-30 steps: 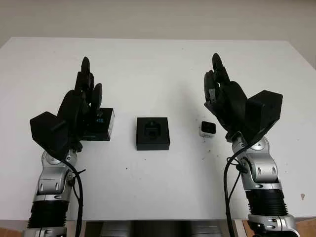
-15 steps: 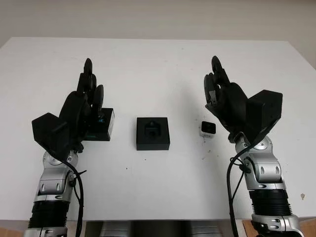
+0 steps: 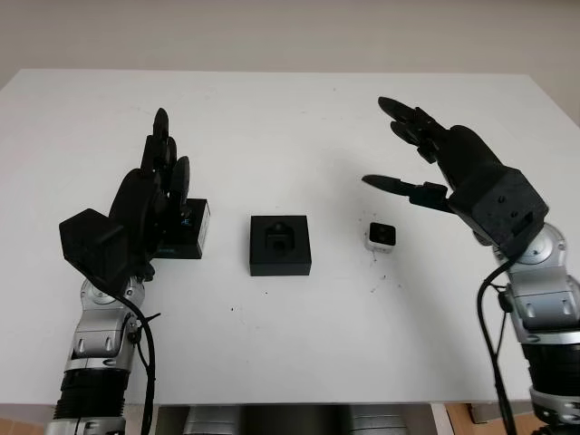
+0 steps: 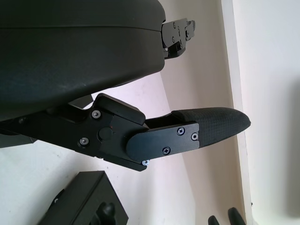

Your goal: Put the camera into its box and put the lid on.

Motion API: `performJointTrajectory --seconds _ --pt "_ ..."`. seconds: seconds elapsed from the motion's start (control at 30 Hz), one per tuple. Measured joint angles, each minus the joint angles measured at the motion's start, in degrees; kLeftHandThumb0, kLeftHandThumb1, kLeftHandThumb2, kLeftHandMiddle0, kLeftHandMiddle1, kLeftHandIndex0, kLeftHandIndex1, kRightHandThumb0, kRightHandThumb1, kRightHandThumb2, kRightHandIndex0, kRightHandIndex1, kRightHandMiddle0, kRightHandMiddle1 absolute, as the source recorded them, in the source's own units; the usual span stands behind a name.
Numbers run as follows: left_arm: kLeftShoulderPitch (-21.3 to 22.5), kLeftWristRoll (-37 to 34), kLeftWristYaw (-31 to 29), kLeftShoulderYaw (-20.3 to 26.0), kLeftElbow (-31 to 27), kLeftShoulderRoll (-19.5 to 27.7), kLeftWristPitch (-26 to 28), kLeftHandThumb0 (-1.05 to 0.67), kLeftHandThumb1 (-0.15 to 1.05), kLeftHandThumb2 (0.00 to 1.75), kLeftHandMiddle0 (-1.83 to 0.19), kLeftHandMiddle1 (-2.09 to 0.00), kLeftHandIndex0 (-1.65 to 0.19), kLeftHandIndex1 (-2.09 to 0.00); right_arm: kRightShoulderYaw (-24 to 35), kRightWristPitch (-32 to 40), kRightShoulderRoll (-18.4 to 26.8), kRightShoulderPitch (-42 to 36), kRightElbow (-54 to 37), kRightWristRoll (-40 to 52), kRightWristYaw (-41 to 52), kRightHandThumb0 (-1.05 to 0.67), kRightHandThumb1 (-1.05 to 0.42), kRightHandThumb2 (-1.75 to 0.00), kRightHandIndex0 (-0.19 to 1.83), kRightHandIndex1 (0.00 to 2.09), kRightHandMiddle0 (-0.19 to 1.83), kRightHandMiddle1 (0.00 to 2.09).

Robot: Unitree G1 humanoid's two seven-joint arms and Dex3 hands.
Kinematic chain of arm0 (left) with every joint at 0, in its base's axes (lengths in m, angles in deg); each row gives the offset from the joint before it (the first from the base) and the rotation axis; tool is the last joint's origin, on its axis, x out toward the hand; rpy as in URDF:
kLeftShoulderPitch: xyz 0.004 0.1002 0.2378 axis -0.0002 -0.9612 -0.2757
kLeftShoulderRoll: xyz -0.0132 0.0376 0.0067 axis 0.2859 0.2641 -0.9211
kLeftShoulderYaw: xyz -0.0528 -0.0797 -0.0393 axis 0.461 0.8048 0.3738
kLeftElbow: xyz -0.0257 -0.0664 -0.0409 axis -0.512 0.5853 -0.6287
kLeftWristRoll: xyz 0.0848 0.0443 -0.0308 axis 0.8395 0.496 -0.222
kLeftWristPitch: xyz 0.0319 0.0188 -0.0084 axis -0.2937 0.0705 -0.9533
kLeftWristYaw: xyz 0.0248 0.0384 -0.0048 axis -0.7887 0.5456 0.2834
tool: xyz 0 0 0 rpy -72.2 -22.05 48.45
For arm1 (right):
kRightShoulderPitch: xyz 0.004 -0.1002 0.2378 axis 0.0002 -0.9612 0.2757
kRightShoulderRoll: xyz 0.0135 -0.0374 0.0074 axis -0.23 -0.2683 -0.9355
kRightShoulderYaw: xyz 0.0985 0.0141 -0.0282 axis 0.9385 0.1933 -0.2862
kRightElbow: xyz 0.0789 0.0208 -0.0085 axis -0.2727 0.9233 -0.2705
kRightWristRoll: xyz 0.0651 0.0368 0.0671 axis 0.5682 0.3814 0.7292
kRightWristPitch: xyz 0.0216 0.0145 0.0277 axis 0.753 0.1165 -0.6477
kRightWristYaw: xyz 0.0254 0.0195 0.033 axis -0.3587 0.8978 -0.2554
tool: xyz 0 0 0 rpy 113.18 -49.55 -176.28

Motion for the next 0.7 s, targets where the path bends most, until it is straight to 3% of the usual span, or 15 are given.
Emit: performJointTrajectory --seconds 0.1,0.33,0.6,0.63,0.7 --pt "-0.1 0.1 0.0 -0.1 -0.6 0.0 0.2 -0.82 1.05 0.64 0.19 0.0 0.19 0.0 -1.7 -0.7 2.2 0.0 0.0 -2.4 2.0 -0.6 -0.8 -0.05 0.28 0.18 0.3 0.19" --pt "-0.5 0.2 0.0 -0.3 -1.2 -0.1 1.3 -0.82 1.05 0.64 0.19 0.0 0.19 0.0 -2.2 -1.3 2.7 -0.2 1.4 -3.2 4.8 -0.61 -0.83 -0.06 0.26 0.16 0.28 0.13" --pt "-0.5 0.1 -0.1 -0.4 -1.3 -0.1 1.7 -0.82 1.05 0.64 0.19 0.0 0.19 0.0 -3.2 -3.2 6.0 -0.7 2.4 -7.2 5.7 -0.59 -0.83 -0.05 0.4 0.25 0.36 0.14" --pt "-0.5 0.2 0.0 -0.5 -1.3 -0.1 1.7 -0.82 1.05 0.64 0.19 0.0 0.19 0.0 -3.3 -3.3 6.2 -0.8 2.4 -7.6 5.7 -0.6 -0.82 -0.05 0.4 0.31 0.37 0.13" --pt "-0.5 0.3 0.0 -0.6 -1.3 -0.1 1.7 -0.82 1.05 0.64 0.19 0.0 0.19 0.0 -3.5 -3.3 6.4 -1.1 2.4 -9.0 5.7 -0.59 -0.82 -0.05 0.17 0.79 0.4 0.1"
